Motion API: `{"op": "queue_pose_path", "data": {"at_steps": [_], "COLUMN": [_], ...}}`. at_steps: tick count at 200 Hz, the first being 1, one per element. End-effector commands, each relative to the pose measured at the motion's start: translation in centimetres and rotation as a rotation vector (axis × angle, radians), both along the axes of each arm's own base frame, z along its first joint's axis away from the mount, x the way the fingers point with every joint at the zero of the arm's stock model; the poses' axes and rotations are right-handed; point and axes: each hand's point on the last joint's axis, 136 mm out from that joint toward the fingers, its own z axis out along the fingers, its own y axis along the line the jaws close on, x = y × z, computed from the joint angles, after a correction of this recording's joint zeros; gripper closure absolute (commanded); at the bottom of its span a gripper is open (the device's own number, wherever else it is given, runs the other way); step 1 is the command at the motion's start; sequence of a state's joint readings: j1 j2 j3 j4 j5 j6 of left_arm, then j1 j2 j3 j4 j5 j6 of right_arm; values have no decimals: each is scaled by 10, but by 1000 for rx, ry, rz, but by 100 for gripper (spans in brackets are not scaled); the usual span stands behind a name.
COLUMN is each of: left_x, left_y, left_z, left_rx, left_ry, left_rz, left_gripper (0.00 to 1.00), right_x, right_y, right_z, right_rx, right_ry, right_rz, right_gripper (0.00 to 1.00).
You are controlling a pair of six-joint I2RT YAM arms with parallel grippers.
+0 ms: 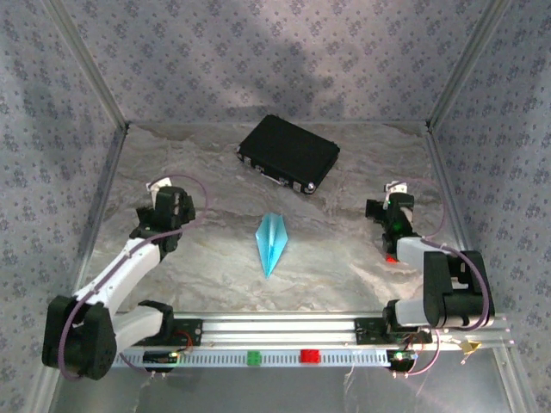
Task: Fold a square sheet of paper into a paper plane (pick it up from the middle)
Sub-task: Reset both arms
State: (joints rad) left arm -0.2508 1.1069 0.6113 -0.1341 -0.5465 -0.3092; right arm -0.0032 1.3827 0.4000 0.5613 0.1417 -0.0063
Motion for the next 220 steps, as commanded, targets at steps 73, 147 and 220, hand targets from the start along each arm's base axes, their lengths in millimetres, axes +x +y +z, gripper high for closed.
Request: {"op": "queue_pose_path", "data": {"at_steps": [73,147,220], "left_x": [62,67,69], "left_y": [10,23,20], "left_z": [-21,-50,-51], "left_rx": [25,-48,-33], "left_ry": [-141,-258,-234], "left_rz": [-138,-197,-208], "left_gripper": [3,4,0], "right_x": [21,21,21], "right_y": [7,7,7], "right_z": [0,0,0], "right_rx": [22,22,22], "right_ry": [-93,-96,-97], "right_rz": [74,74,73], "right_gripper": [1,1,1]}}
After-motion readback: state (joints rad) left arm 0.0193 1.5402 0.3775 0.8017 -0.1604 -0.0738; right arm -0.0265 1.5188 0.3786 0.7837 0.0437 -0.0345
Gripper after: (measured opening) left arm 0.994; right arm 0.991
